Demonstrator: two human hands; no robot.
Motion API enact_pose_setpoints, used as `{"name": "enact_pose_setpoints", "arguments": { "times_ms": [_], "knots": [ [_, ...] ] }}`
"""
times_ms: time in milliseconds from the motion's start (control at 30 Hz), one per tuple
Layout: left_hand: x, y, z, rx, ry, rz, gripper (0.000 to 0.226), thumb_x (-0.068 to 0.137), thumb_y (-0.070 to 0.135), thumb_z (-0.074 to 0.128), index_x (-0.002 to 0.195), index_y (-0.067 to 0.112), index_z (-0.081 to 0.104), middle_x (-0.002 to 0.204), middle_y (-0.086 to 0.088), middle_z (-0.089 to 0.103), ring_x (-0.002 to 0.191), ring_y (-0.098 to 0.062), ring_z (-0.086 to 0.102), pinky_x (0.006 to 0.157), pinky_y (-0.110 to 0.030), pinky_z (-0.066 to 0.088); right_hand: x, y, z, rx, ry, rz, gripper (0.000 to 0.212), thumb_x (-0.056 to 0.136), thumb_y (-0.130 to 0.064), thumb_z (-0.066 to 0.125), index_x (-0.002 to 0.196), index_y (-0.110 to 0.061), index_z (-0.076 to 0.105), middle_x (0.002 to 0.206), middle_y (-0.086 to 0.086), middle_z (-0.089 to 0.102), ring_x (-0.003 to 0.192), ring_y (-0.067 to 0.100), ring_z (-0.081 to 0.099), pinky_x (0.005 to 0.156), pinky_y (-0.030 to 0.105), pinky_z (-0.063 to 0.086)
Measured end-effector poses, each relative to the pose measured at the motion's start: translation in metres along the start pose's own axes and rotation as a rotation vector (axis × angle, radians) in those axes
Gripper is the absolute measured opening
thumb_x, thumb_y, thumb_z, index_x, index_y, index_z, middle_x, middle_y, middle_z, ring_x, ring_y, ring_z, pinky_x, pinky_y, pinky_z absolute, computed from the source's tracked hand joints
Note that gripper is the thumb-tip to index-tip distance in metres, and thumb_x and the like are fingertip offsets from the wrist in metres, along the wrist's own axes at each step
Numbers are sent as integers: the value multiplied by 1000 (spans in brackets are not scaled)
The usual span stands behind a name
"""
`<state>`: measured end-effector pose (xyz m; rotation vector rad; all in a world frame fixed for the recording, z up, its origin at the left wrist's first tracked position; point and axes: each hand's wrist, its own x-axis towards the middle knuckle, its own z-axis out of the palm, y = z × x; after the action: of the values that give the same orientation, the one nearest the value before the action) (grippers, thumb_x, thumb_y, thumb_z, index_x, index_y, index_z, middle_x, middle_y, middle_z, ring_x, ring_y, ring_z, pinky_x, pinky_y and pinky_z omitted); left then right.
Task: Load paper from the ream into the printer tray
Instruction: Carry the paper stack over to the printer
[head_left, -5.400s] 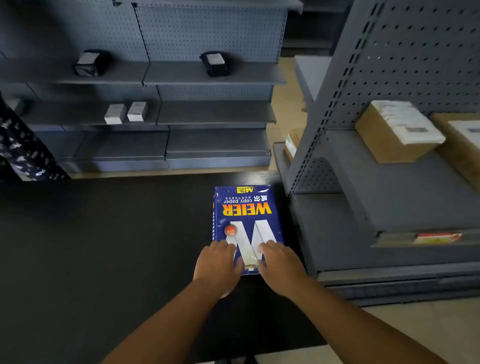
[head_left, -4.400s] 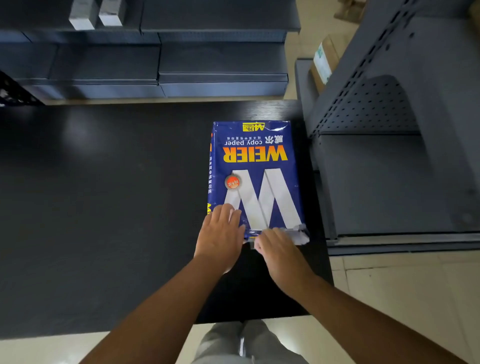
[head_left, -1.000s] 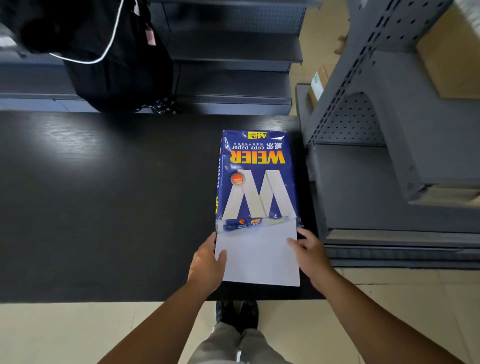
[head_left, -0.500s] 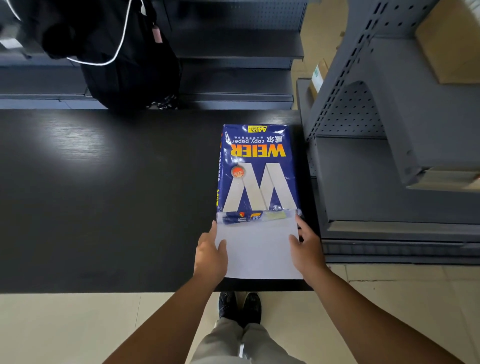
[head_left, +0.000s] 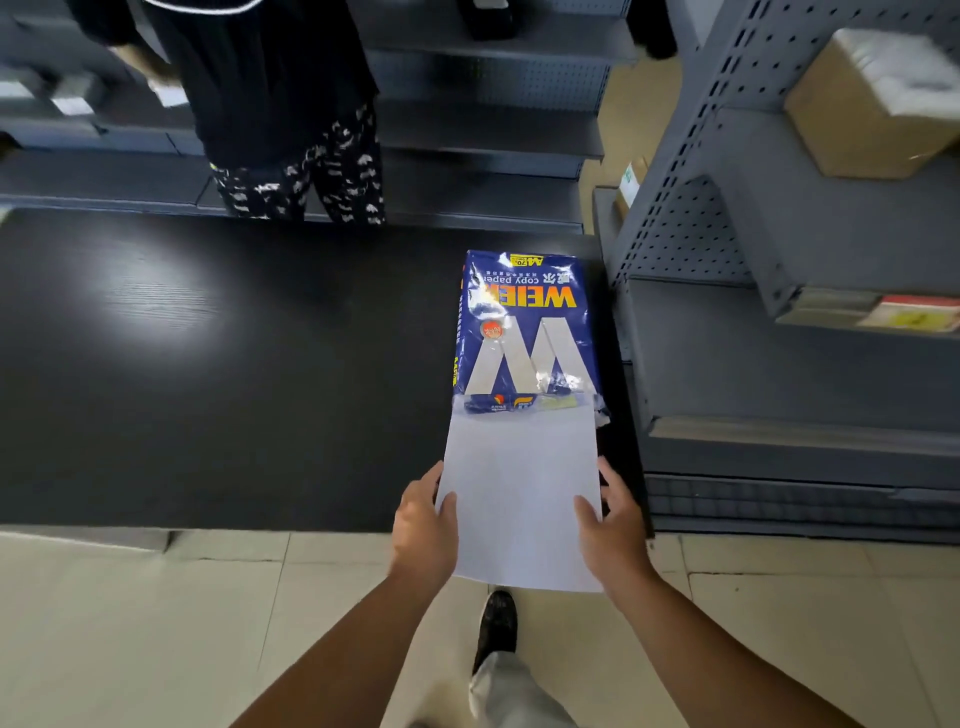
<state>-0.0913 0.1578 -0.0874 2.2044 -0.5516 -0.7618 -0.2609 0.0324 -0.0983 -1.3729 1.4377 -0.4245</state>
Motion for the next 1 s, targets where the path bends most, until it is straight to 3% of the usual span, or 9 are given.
{"name": "enact_pose_setpoints", "arguments": {
  "times_ms": [167, 333, 467, 533, 633, 700, 833, 933, 1000],
  "knots": [
    [-47, -21, -21, 77, -18, 88, 44, 101, 14, 44, 142, 31, 46, 115, -3, 58, 98, -15, 54, 91, -31, 47, -57, 14, 0, 6, 33, 7, 58, 97, -5, 56, 147, -31, 45, 125, 7, 65, 102, 22, 67, 89, 40, 55],
    [-94, -43, -40, 6, -8, 101, 45, 101, 12, 44, 143, 29, 45, 128, 0, 55, 102, -8, 44, 90, -21, 34, -115, 22, -1, 28, 27, 20, 57, 99, -5, 56, 149, -30, 44, 133, 1, 55, 114, 19, 58, 98, 37, 49],
    [-121, -57, -55, -23, -8, 73, 45, 99, 15, 48, 143, 24, 45, 136, -9, 55, 119, -26, 53, 92, -27, 41, -142, 21, 1, -3, -17, 1, 59, 98, -7, 57, 150, -33, 44, 143, 5, 55, 128, 21, 55, 105, 37, 46],
    [-132, -63, -66, -54, 34, 31, 45, 98, 16, 50, 142, 25, 47, 134, -12, 57, 119, -29, 55, 92, -31, 45, -149, 12, 6, -32, -55, -29, 59, 97, -5, 58, 148, -32, 46, 138, 4, 58, 119, 19, 57, 100, 34, 47],
    [-146, -70, -88, -109, 136, -26, 42, 98, 16, 49, 139, 24, 48, 129, -5, 59, 111, -24, 58, 88, -28, 45, -155, -10, 22, -56, -173, -135, 59, 94, 3, 56, 146, -24, 49, 134, 4, 65, 122, 21, 62, 101, 35, 50],
    [-155, -77, -106, -187, 202, -99, 39, 97, 17, 49, 136, 25, 50, 125, 1, 61, 103, -15, 60, 85, -26, 47, -157, -28, 39, -92, -266, -216, 59, 92, 7, 54, 144, -21, 51, 129, 4, 69, 119, 18, 65, 97, 30, 52],
    [-175, -94, -148, -316, 338, -270, 37, 89, 16, 57, 125, 26, 53, 112, 6, 63, 87, -12, 63, 67, -28, 48, -165, -60, 82, -184, -508, -387, 59, 91, 8, 53, 142, -22, 53, 126, -1, 69, 117, 10, 65, 103, 32, 50],
    [-196, -105, -176, -422, 473, -343, 36, 89, 11, 58, 123, 21, 51, 107, 6, 61, 78, -10, 62, 56, -24, 45, -179, -81, 117, -244, -670, -437, 61, 92, 3, 53, 145, -26, 50, 128, -2, 68, 118, 15, 64, 91, 22, 53],
    [-210, -114, -191, -467, 560, -390, 43, 90, 12, 57, 130, 22, 46, 104, 7, 58, 83, -11, 61, 59, -26, 46, -192, -96, 137, -268, -768, -462, 61, 94, 0, 51, 146, -32, 48, 127, -6, 67, 114, 15, 65, 81, 19, 52]
  ]
}}
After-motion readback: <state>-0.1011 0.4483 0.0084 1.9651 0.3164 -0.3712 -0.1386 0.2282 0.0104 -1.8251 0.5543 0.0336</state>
